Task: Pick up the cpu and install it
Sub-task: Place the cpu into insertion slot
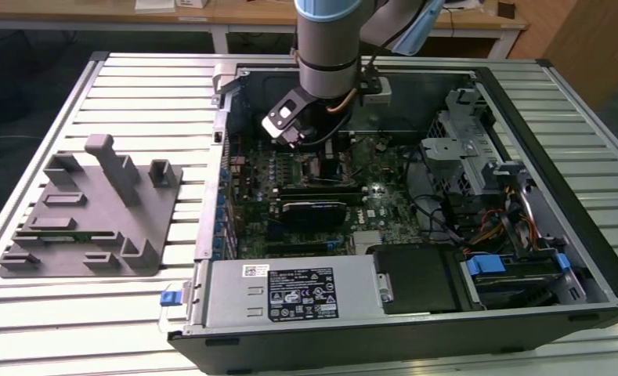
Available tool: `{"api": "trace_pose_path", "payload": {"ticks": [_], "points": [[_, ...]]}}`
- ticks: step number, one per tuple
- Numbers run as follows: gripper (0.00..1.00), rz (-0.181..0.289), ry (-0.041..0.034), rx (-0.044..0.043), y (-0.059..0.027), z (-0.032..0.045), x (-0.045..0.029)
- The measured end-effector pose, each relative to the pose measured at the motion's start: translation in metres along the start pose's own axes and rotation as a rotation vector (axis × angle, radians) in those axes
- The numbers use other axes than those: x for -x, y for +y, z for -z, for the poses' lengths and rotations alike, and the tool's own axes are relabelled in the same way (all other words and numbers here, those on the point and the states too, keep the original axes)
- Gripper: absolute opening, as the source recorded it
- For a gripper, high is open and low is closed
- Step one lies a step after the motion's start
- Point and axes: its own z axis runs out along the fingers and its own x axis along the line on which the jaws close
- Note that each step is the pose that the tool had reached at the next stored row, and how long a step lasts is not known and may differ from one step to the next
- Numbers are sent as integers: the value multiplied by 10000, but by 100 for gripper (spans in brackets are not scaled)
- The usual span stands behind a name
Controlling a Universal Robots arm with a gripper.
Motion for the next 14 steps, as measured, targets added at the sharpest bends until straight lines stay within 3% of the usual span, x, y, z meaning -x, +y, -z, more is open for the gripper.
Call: {"api": "trace_pose_path", "payload": {"ticks": [14], "points": [[54,2,-9,-1,7,-2,-1]]}}
